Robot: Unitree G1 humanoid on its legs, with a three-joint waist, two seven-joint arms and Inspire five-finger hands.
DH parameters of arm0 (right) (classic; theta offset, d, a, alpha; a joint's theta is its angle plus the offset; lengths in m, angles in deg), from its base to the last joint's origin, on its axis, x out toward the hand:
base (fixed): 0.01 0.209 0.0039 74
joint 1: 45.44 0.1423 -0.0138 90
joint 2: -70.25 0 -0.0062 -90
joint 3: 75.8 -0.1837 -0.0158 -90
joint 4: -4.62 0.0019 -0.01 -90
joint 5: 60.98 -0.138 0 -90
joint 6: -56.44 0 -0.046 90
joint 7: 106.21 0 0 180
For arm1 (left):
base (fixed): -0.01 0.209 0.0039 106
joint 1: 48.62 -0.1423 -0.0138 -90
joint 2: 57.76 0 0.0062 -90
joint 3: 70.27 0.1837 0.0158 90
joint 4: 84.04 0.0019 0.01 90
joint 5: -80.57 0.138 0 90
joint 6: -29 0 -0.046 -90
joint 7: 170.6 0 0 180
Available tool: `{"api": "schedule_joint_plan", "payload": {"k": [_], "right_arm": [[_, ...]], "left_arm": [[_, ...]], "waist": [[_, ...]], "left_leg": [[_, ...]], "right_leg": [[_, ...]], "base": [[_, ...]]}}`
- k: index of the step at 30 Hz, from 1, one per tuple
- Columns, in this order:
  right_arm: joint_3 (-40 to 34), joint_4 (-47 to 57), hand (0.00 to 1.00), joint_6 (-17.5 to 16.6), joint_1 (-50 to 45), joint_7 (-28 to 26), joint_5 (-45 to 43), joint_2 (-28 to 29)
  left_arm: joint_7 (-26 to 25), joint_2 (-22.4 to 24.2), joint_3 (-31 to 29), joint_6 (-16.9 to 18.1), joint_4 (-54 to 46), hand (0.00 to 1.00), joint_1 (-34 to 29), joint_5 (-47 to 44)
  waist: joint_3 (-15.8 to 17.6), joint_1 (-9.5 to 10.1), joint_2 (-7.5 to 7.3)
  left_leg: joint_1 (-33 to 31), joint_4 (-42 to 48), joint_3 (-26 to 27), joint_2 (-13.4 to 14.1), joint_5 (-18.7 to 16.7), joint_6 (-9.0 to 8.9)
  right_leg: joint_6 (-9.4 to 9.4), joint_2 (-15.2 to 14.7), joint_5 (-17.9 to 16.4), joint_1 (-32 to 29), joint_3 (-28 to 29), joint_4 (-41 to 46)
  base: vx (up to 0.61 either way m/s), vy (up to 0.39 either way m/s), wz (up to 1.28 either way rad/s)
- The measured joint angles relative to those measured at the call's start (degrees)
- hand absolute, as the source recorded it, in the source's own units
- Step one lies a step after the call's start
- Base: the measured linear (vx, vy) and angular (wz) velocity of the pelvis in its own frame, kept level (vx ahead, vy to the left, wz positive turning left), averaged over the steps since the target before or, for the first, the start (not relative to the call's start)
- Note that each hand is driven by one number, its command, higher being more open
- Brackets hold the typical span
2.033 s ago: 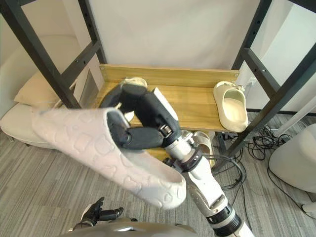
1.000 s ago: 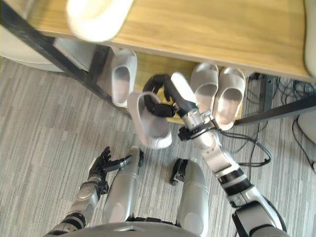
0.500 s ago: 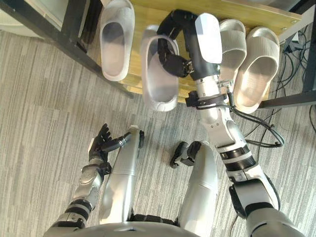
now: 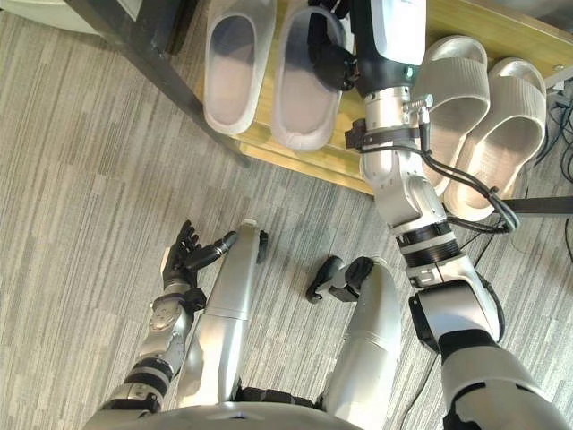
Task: Organize the slippers on the shoe rack
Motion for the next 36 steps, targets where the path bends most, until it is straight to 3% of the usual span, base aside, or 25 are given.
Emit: {"api": "schedule_joint_plan", "payload": {"k": [1, 2, 11, 21, 36], "right_arm": [[0.02, -0.77, 0.00, 0.07, 0.77, 0.12, 0.00, 0.02], [0.16, -1.89, 1.00, 0.11, 1.63, 0.27, 0.00, 0.19], [1.86, -7.58, 1.00, 1.50, 6.56, 3.09, 0.55, 0.71], [2.74, -7.13, 1.00, 1.86, 6.38, 4.07, 0.28, 3.40], [1.38, 5.48, 1.00, 1.56, -6.52, 4.20, -0.10, 7.94]], "left_arm": [[0.01, 0.06, 0.08, 0.05, -0.18, 1.00, 0.03, -0.26], [0.01, 0.11, 0.09, 0.07, -0.32, 1.00, 0.13, -0.55], [-0.81, 0.06, 0.52, 0.06, -0.22, 1.00, 1.11, -0.80], [-2.31, -0.02, 0.94, -0.17, 0.43, 1.00, 1.69, -0.79], [-3.42, -0.03, -1.56, -1.43, 1.46, 1.00, 1.81, -0.78]], "waist": [[-0.04, 0.20, -0.07], [-0.02, 0.38, -0.10], [0.04, 0.96, -0.29], [0.34, 0.94, -0.99], [0.42, 0.22, -1.93]], "left_leg": [[-0.51, 0.16, 0.07, -0.07, 0.00, 0.00], [-1.02, 0.39, 0.04, -0.10, 0.00, 0.00], [-2.70, 0.10, 0.01, -0.83, 0.49, -0.18], [-2.37, -1.98, 0.01, -1.48, 1.65, -0.79], [-0.49, -4.24, 0.31, 0.00, 2.37, -1.09]], "right_leg": [[0.01, -0.13, -0.03, -0.54, 0.10, 0.24], [-0.01, -0.19, -0.04, -1.00, 0.09, 0.46], [0.00, -0.99, -0.10, -2.65, -0.01, 0.78], [0.05, -1.50, -0.14, -2.59, -0.26, 0.01], [0.01, -0.09, 0.62, -1.25, -0.47, -2.43]], "base": [[0.00, 0.000, 0.00], [0.00, 0.000, 0.00], [0.02, -0.003, 0.03], [0.04, -0.019, 0.06], [0.04, -0.008, -0.03]]}}
